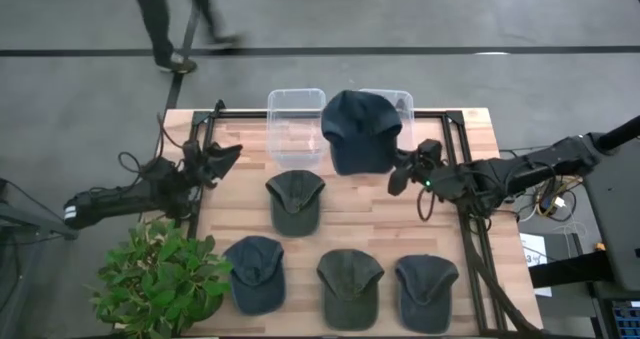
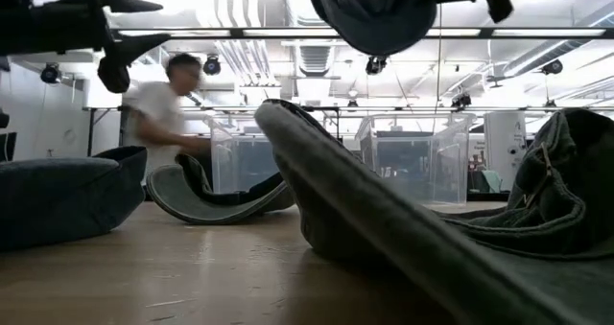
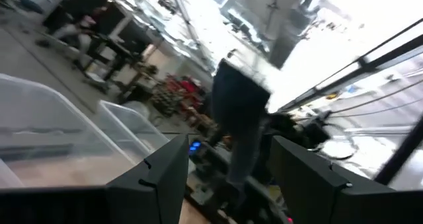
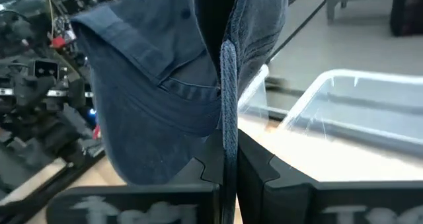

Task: Pick & Place hat
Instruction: Put the top blue cap into the left transparent bin

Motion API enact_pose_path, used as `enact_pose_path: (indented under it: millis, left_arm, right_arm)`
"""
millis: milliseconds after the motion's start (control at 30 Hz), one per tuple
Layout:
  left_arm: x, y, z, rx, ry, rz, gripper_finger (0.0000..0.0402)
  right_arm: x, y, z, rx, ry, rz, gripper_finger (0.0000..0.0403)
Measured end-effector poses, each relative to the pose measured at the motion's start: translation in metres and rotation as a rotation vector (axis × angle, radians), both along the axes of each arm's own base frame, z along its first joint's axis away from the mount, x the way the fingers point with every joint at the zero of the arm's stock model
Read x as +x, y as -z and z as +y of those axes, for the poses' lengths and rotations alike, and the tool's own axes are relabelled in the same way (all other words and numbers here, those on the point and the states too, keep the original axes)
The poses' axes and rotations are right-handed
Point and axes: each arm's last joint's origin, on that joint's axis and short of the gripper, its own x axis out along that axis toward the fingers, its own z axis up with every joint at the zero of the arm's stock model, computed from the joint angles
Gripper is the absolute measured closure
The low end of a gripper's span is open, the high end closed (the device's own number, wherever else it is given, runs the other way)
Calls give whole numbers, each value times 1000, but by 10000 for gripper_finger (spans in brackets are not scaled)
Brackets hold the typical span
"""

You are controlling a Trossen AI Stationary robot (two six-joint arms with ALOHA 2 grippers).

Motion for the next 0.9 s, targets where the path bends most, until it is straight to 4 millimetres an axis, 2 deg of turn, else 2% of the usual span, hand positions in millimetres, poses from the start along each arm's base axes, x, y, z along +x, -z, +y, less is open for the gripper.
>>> enact_pose_path:
  millis: [267,433,667,900]
  left_arm:
    - [30,-32,7,26,-41,135,193]
    - [52,-55,12,107,-58,201,193]
    - [76,-89,16,219,-38,216,193]
    - [96,-101,19,279,-17,263,193]
  right_arm:
    - [39,-21,-5,-124,15,112,392]
    - [61,-39,-6,-193,12,163,392]
    - [80,-57,-6,-273,31,213,392]
    - [94,-65,-5,-320,76,244,392]
